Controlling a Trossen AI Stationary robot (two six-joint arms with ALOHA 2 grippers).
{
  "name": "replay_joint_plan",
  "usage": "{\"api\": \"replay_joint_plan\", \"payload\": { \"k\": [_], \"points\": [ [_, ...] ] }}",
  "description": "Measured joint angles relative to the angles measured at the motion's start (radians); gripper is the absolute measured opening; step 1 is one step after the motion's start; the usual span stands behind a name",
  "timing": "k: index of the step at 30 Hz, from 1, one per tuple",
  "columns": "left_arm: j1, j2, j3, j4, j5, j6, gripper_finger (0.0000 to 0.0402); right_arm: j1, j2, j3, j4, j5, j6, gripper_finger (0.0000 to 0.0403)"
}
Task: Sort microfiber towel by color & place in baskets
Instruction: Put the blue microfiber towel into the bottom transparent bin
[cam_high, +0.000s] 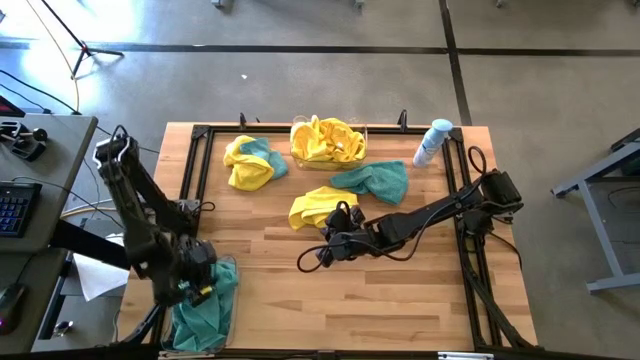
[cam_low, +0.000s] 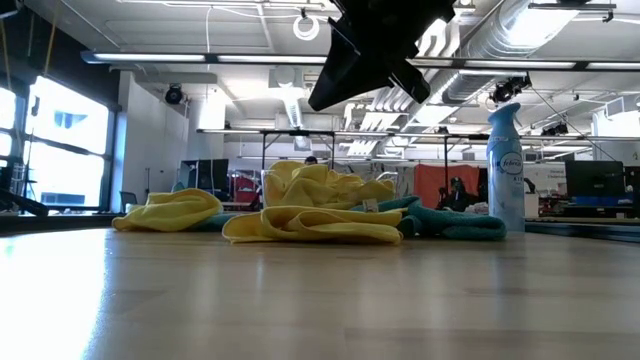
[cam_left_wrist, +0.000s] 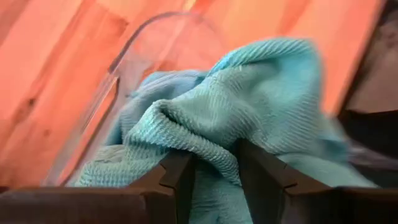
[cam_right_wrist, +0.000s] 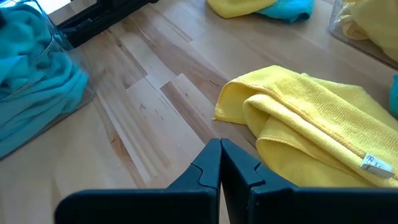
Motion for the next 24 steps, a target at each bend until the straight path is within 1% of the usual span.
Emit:
{"api": "replay_joint_plan", "payload": {
  "k": [5,8,13,18,21,24],
  "points": [
    [-0.001,0.173,0.000,0.007,0.038,0.023,0.0108,0.001,0.000,0.000,0.000,-0.004,0.000,0.0000],
    [-0.002,0.272,0.000,0.029,0.040,0.022,0.0108,0.001,0.000,0.000,0.000,-0.004,-0.002,0.0000],
    [-0.002,0.379,0.005,0.077,0.054,0.011,0.0108,0.001,0.000,0.000,0.000,-0.004,-0.004,0.0000],
    [-0.002,0.378,0.028,0.042,0.098,-0.031,0.0108,0.000,0.000,0.000,0.000,-0.004,-0.004,0.0000],
    [-0.002,0.351,0.087,-0.054,0.107,-0.031,0.0108,-0.001,0.000,0.000,0.000,-0.004,-0.004,0.0000],
    [-0.003,0.325,0.176,-0.192,0.116,-0.031,0.0108,-0.001,0.000,0.000,0.000,-0.004,-0.004,0.0000]
  ]
}}
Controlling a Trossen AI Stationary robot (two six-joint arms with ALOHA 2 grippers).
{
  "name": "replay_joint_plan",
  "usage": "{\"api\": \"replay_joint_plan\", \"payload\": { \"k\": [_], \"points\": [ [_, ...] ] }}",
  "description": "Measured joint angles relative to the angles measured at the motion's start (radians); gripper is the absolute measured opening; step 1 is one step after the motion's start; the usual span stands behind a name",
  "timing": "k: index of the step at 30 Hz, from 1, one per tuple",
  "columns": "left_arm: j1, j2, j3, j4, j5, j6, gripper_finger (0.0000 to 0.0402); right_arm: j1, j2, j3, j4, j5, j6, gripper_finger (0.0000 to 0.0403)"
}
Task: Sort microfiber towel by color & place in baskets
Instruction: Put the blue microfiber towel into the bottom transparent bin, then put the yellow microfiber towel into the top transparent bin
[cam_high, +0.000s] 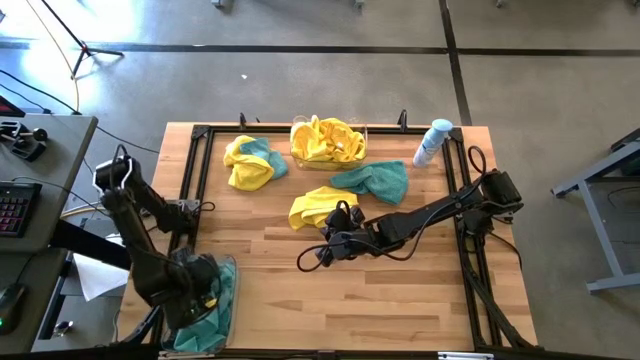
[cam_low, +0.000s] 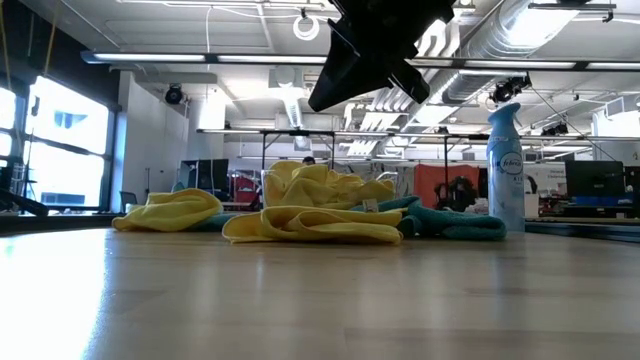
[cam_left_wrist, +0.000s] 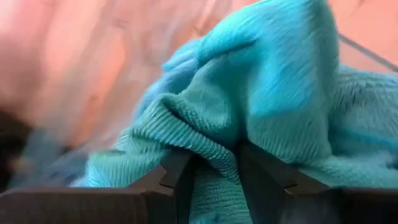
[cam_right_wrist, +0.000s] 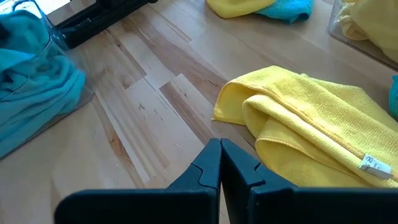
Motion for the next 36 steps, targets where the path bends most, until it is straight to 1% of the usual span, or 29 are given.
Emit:
{"api": "replay_joint_plan", "payload": {
  "k": [5,8,12,18,24,29,31,33,34,36],
  "points": [
    [0.000,-0.004,0.186,-0.228,0.007,0.001,0.0108,0.000,0.000,0.000,0.000,0.000,0.000,0.0000],
    [0.000,-0.003,0.276,-0.276,0.005,0.002,0.0108,0.000,0.000,0.000,0.000,0.000,0.000,0.0000],
    [0.000,-0.004,0.340,-0.283,0.001,0.002,0.0108,0.000,0.000,0.000,0.000,0.000,0.000,0.0000],
    [0.000,-0.004,0.355,-0.287,-0.017,0.004,0.0108,0.000,0.000,0.000,0.000,0.000,-0.019,0.0000],
    [0.028,-0.004,0.355,-0.340,-0.155,0.003,0.0108,-0.001,0.000,0.000,-0.001,0.001,-0.027,0.0000],
    [0.088,-0.004,0.349,-0.388,-0.195,0.079,0.0108,-0.001,0.000,0.000,-0.001,0.001,-0.027,0.0000],
    [0.117,-0.004,0.344,-0.383,-0.252,0.096,0.0108,-0.001,0.000,0.000,-0.004,-0.017,-0.020,0.0000],
    [0.152,-0.005,0.328,-0.368,-0.339,0.104,0.0108,-0.004,0.000,0.000,-0.025,-0.048,-0.051,0.0000],
    [0.177,-0.005,0.316,-0.356,-0.369,0.127,0.0108,-0.008,0.000,0.000,-0.053,-0.063,-0.060,0.0000],
    [0.229,-0.005,0.293,-0.307,-0.393,0.211,0.0105,-0.019,0.000,0.000,-0.132,-0.097,-0.047,0.0000]
  ]
}}
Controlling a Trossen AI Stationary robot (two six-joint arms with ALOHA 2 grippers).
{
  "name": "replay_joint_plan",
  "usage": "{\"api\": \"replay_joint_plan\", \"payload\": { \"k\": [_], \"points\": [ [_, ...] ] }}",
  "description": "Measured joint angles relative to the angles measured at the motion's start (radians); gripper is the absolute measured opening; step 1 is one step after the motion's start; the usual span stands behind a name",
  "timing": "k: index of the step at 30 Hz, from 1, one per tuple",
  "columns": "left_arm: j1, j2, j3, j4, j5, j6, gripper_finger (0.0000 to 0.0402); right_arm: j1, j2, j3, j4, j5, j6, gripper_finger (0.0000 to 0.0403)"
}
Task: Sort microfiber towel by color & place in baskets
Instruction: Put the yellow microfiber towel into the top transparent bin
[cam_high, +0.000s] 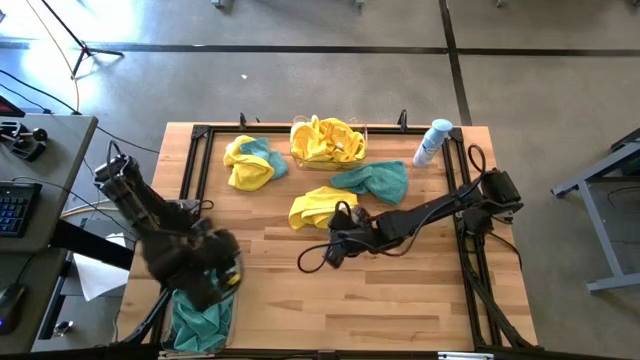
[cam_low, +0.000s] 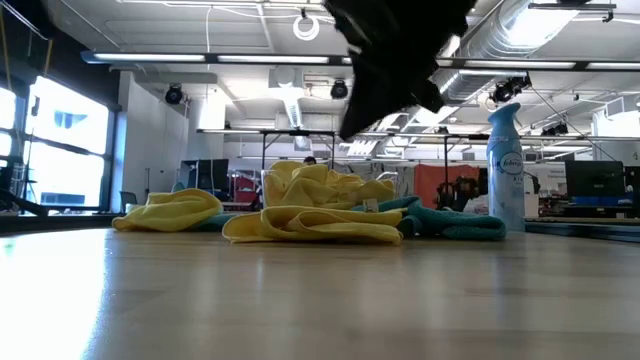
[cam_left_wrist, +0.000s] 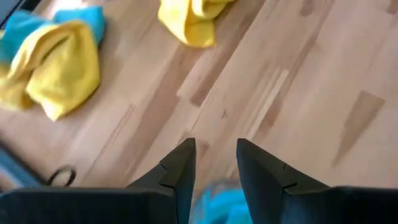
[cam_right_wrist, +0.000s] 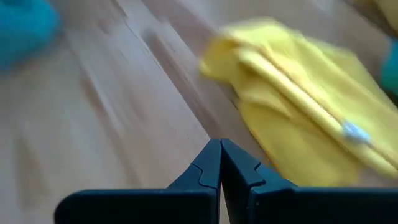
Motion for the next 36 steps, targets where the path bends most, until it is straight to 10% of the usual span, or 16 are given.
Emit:
{"api": "replay_joint_plan", "payload": {
  "k": [14,23,36],
  "points": [
    [0.443,-0.125,-0.329,0.606,0.106,0.612,0.0076,-0.122,-0.006,-0.028,-0.420,-0.124,-0.175,0.0067],
    [0.657,-0.289,-0.476,0.886,0.180,0.883,0.0074,-0.285,-0.008,-0.099,-0.203,-0.319,-0.521,0.0169],
    [0.775,-0.330,-0.502,0.909,0.245,0.847,0.0074,-0.348,0.044,-0.099,0.125,-0.413,-0.950,0.0254]
  ]
}}
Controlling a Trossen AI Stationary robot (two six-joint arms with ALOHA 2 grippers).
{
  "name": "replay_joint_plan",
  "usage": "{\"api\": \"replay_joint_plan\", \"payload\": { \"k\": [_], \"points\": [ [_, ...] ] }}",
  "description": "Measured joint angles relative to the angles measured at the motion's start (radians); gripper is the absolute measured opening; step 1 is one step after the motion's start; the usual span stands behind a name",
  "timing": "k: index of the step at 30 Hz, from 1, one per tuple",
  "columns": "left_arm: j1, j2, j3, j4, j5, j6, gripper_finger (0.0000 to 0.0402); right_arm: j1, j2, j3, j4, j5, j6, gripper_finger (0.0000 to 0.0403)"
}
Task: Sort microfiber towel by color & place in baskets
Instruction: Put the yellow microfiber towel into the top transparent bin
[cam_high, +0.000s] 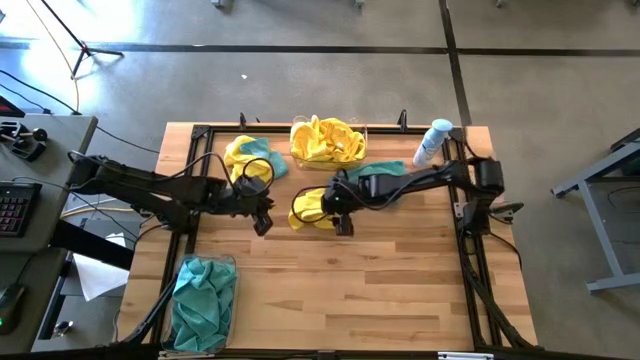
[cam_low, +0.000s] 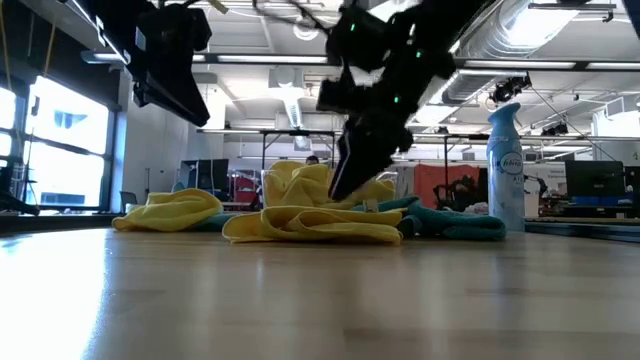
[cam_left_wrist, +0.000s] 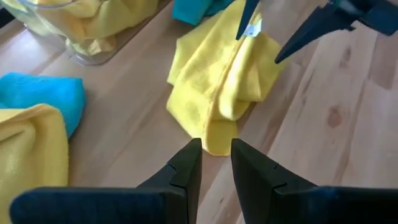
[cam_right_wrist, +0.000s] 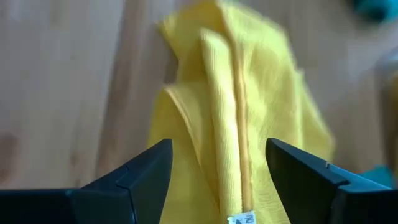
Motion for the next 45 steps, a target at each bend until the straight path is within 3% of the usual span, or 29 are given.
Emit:
{"api": "replay_joint_plan", "payload": {
  "k": [12,15,22,27,34,42,45],
  "points": [
    [0.019,0.000,0.000,-0.020,-0.007,-0.037,0.0074,-0.072,0.177,0.006,0.059,-0.075,0.040,0.0238],
    [0.024,0.000,0.000,-0.035,-0.007,-0.022,0.0074,-0.075,0.198,0.006,0.065,-0.069,0.087,0.0191],
    [0.027,0.000,0.000,-0.064,-0.003,0.135,0.0074,-0.067,0.192,0.004,0.083,-0.051,0.235,0.0019],
    [0.064,-0.022,-0.025,-0.115,0.000,0.255,0.0074,-0.064,0.153,0.022,0.058,-0.063,0.350,0.0036],
    [0.160,-0.256,-0.274,-0.013,0.084,0.254,0.0074,-0.063,0.046,0.122,0.075,-0.058,0.382,0.0008],
    [0.210,-0.436,-0.332,0.114,0.098,0.363,0.0074,-0.078,-0.024,0.366,-0.216,0.214,0.283,0.0005],
    [0.221,-0.459,-0.332,0.146,0.098,0.413,0.0074,-0.112,-0.019,0.475,-0.329,0.252,0.204,0.0005]
  ]
}}
